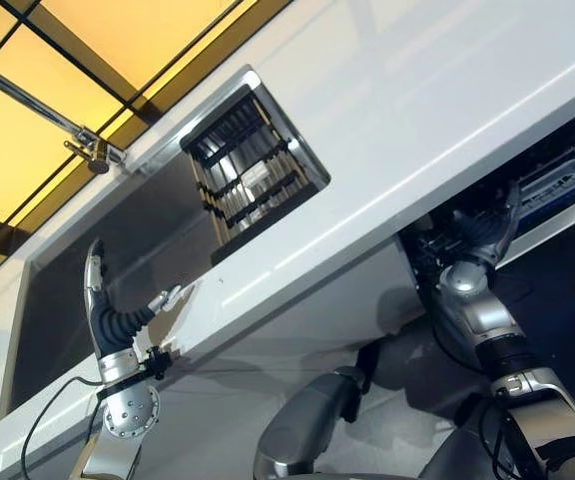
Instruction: Pick up plates and place into dishwasher.
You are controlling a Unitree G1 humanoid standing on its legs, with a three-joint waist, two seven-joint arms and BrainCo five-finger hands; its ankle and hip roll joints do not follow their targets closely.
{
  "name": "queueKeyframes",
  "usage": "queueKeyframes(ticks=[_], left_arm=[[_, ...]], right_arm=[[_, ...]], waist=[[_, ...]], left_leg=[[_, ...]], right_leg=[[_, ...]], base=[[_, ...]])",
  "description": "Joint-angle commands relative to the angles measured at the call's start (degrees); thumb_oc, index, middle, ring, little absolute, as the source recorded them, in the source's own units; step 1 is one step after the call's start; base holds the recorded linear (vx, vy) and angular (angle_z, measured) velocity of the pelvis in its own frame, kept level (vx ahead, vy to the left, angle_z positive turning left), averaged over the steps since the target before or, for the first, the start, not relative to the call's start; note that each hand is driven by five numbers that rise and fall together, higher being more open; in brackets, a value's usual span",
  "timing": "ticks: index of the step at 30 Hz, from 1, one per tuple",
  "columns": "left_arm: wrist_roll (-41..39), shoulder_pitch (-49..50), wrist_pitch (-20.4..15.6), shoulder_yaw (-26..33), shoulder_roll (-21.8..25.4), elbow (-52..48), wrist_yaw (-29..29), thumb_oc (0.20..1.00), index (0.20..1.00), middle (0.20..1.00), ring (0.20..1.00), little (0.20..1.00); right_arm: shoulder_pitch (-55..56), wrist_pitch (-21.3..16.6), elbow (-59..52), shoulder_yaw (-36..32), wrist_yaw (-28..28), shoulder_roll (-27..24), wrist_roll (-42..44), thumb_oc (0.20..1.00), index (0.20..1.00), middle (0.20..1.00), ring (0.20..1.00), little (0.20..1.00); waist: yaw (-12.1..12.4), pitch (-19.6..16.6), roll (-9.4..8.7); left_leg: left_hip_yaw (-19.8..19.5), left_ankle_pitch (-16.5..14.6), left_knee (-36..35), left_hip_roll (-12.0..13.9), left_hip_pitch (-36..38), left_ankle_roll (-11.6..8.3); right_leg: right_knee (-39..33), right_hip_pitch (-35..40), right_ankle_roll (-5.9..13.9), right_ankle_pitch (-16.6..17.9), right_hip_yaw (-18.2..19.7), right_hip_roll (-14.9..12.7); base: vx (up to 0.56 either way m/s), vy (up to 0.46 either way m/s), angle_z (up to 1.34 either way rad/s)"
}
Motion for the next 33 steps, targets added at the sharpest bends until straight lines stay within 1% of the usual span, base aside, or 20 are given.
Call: queueKeyframes(ticks=[1, 4, 7, 11, 12, 13, 16, 23, 27, 33], left_arm=[[-0.9, -1.7, -3.1, 1.9, 2.1, -4.0, 1.1, 1.000, 1.000, 1.000, 1.000, 1.000], [-0.7, -2.3, -3.4, 1.3, 2.0, -3.7, 2.1, 1.000, 1.000, 1.000, 1.000, 1.000], [-0.7, -3.4, -3.1, 0.7, 2.0, -3.7, 3.4, 1.000, 1.000, 1.000, 1.000, 1.000], [-0.4, -4.7, -1.9, 0.0, 2.0, -3.7, 5.0, 1.000, 1.000, 1.000, 1.000, 1.000], [-0.2, -5.0, -1.6, -0.2, 2.0, -3.6, 5.4, 1.000, 1.000, 1.000, 1.000, 1.000], [-0.2, -5.1, -1.5, -0.3, 2.0, -3.5, 5.6, 1.000, 1.000, 1.000, 1.000, 1.000], [0.2, -6.4, -0.5, -1.0, 2.3, -3.2, 6.9, 1.000, 1.000, 1.000, 1.000, 1.000], [0.5, -8.8, 2.2, -2.5, 2.7, -2.6, 8.8, 1.000, 1.000, 1.000, 1.000, 1.000], [0.8, -9.5, 3.7, -3.2, 2.8, -2.7, 9.9, 1.000, 1.000, 1.000, 1.000, 1.000], [1.4, -10.3, 5.2, -4.2, 2.8, -2.8, 11.8, 1.000, 1.000, 1.000, 1.000, 1.000]], right_arm=[[-11.6, -4.6, -1.1, 3.0, -1.0, 3.4, -0.8, 1.000, 1.000, 1.000, 1.000, 1.000], [-11.5, -4.3, -1.4, 2.5, -3.2, 3.0, -1.7, 1.000, 1.000, 1.000, 1.000, 1.000], [-10.9, -3.9, -2.5, 2.2, -5.4, 2.5, -2.1, 1.000, 1.000, 1.000, 1.000, 1.000], [-9.1, -3.6, -4.4, 2.1, -6.9, 1.9, -1.8, 1.000, 1.000, 1.000, 1.000, 1.000], [-8.3, -3.7, -4.9, 2.2, -7.2, 2.0, -1.8, 1.000, 1.000, 1.000, 1.000, 1.000], [-8.0, -3.7, -5.1, 2.2, -7.3, 2.0, -1.8, 1.000, 1.000, 1.000, 1.000, 1.000], [-6.1, -3.7, -6.6, 2.1, -7.7, 1.8, -2.5, 1.000, 1.000, 1.000, 1.000, 1.000], [-3.4, -4.7, -7.3, 1.0, -6.9, 1.0, -0.7, 1.000, 1.000, 1.000, 1.000, 1.000], [-2.2, -4.9, -7.6, 0.3, -6.7, 0.7, 0.0, 1.000, 1.000, 1.000, 1.000, 1.000], [0.0, -6.5, -8.3, -0.9, -7.6, 0.4, 0.6, 1.000, 1.000, 1.000, 1.000, 1.000]], waist=[[5.1, 6.0, 3.31], [4.4, 6.0, 3.34], [3.1, 5.9, 3.11], [1.4, 5.6, 2.74], [0.9, 5.7, 3.03], [0.7, 5.6, 3.01], [-1.0, 5.3, 2.51], [-4.0, 4.7, 1.66], [-5.2, 4.5, 1.61], [-6.8, 4.6, 1.54]], left_leg=[[3.8, -3.5, 6.7, -3.2, -1.2, 3.03], [4.1, -3.2, 5.8, -2.8, -1.0, 3.08], [4.7, -2.7, 4.6, -2.2, -0.8, 3.12], [5.4, -2.6, 4.0, -1.3, -0.9, 3.11], [5.8, -1.3, 3.7, -0.8, -1.3, 3.34], [5.8, -1.3, 3.7, -0.7, -1.3, 3.32], [6.3, -1.5, 3.4, 0.0, -0.6, 3.28], [7.5, -1.7, 3.2, 1.4, 0.4, 2.87], [8.0, -1.5, 2.9, 2.0, 0.8, 2.69], [8.7, -1.2, 2.2, 2.7, 0.9, 2.71]], right_leg=[[-5.8, 2.4, 1.19, 7.7, -0.6, 0.6], [-7.0, 2.2, 1.26, 8.3, 0.1, 1.4], [-9.1, 1.9, 1.26, 9.2, 1.2, 2.6], [-10.8, 1.4, 0.96, 10.1, 2.7, 4.3], [-11.4, 0.8, 0.36, 11.9, 2.6, 4.8], [-11.6, 0.8, 0.33, 12.0, 2.8, 5.0], [-12.6, 0.9, 0.07, 12.4, 4.0, 5.9], [-13.8, 1.2, -0.50, 12.9, 5.7, 7.1], [-14.2, 1.1, -0.84, 13.1, 6.4, 7.7], [-14.6, 0.3, -1.22, 13.3, 7.6, 8.8]], base=[[-0.05, -0.034, -0.01], [-0.05, -0.036, 0.01], [-0.06, -0.051, -0.02], [-0.07, -0.055, -0.07], [-0.10, -0.025, -0.12], [-0.11, -0.045, -0.15], [-0.03, -0.081, -0.15], [-0.01, -0.065, -0.21], [-0.01, -0.050, -0.18], [-0.02, -0.041, -0.13]])
